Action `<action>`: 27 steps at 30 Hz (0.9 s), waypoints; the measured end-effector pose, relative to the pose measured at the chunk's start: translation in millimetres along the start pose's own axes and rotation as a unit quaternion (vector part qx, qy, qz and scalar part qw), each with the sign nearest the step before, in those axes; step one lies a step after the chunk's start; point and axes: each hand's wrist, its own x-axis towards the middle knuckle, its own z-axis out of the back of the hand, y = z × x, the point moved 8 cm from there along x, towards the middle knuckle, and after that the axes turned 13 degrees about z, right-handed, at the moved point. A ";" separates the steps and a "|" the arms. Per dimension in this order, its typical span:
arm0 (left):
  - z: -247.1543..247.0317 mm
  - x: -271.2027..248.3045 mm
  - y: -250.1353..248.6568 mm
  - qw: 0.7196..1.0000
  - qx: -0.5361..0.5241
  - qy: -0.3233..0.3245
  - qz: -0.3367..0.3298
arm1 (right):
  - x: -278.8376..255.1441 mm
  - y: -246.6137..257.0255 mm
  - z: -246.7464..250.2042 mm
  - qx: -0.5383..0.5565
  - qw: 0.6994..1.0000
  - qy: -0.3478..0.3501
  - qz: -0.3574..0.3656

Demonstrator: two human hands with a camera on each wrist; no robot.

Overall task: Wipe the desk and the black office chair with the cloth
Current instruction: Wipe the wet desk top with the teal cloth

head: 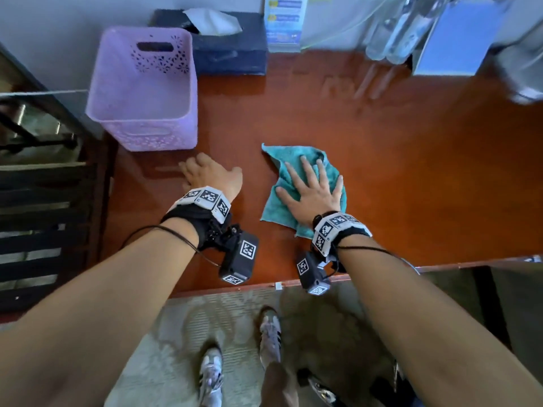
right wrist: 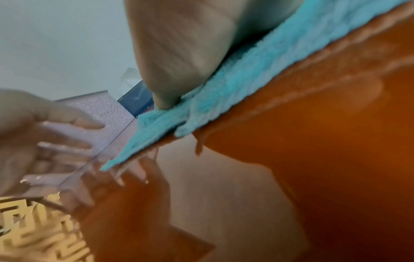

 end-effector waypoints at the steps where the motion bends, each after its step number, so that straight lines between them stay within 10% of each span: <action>1: -7.3 -7.4 2.2 0.998 0.032 0.038 -0.034 | -10.5 8.7 -5.0 -0.002 1.000 -0.002 0.007; 13: -37.0 -77.3 -1.3 0.964 0.119 0.115 -0.206 | -105.9 74.0 -40.1 0.001 0.994 -0.021 0.108; 27: -87.9 -118.4 -60.0 0.926 0.159 0.129 -0.316 | -132.8 -97.2 -4.7 0.014 0.984 -0.104 -0.143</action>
